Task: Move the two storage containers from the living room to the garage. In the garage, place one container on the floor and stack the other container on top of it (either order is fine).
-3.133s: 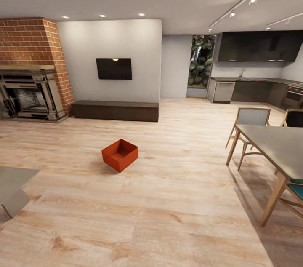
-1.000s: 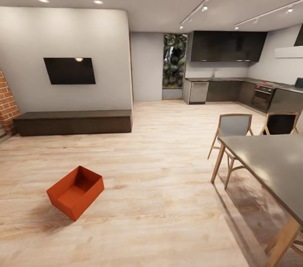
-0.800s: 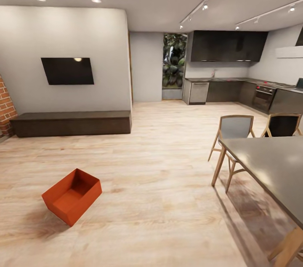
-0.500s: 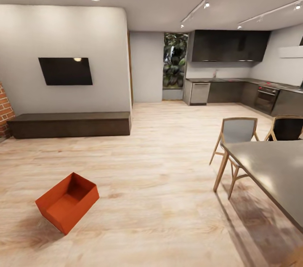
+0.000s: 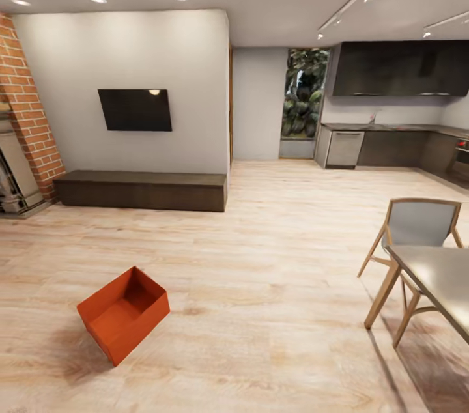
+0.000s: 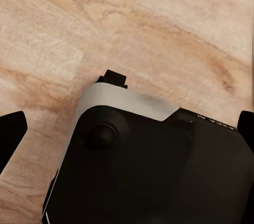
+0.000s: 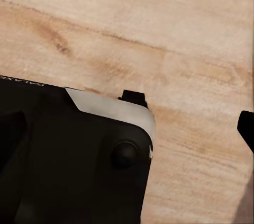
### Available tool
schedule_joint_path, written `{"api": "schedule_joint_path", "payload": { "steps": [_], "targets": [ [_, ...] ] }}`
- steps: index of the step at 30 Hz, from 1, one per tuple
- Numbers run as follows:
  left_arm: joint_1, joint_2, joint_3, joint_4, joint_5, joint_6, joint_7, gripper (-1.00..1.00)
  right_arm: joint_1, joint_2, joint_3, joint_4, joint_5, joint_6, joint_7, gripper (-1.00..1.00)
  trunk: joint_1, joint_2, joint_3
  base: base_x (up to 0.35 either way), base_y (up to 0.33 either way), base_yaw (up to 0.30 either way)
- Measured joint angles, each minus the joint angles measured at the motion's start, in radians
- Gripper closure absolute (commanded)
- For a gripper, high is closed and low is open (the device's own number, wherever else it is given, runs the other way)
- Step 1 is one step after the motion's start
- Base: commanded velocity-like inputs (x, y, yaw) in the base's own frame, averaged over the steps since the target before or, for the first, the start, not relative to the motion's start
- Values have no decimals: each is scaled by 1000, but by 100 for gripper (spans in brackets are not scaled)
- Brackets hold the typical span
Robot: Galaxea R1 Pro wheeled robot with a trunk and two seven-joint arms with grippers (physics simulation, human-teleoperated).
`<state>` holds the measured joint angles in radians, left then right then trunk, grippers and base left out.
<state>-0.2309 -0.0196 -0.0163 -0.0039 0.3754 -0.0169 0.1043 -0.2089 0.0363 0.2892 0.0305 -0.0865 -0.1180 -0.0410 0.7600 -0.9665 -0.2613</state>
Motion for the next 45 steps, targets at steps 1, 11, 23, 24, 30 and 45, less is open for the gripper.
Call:
{"api": "schedule_joint_path", "payload": {
  "steps": [1, 11, 23, 24, 30, 45],
  "targets": [
    [0, 0, 0, 0, 0, 0, 0, -100, 0, 0, 0, 0, 0, 0, 0, -100, 0, 0, 0, 322, -89, 300],
    [0, 0, 0, 0, 0, -2, 0, -100, 0, -1, 0, 0, 0, 0, 0, -100, 0, 0, 0, 315, -104, 300],
    [0, 0, 0, -1, 0, -2, 0, -100, 0, -1, 0, 0, -1, 0, 0, -100, 0, 0, 0, 275, -169, 300],
    [0, 0, 0, -1, 0, -2, 0, -100, 0, -1, 0, 0, -1, 0, 0, -100, 0, 0, 0, 266, -176, 300],
    [0, 0, 0, -1, 0, -1, 0, -100, 0, -2, 0, 0, -1, 0, -1, -100, 0, 0, 0, 266, -177, 300],
    [0, 1, 0, 0, 1, 0, 0, -100, 0, -2, 0, 0, -1, -1, -2, -100, 0, 0, 0, 266, -177, 300]
  ]
}}
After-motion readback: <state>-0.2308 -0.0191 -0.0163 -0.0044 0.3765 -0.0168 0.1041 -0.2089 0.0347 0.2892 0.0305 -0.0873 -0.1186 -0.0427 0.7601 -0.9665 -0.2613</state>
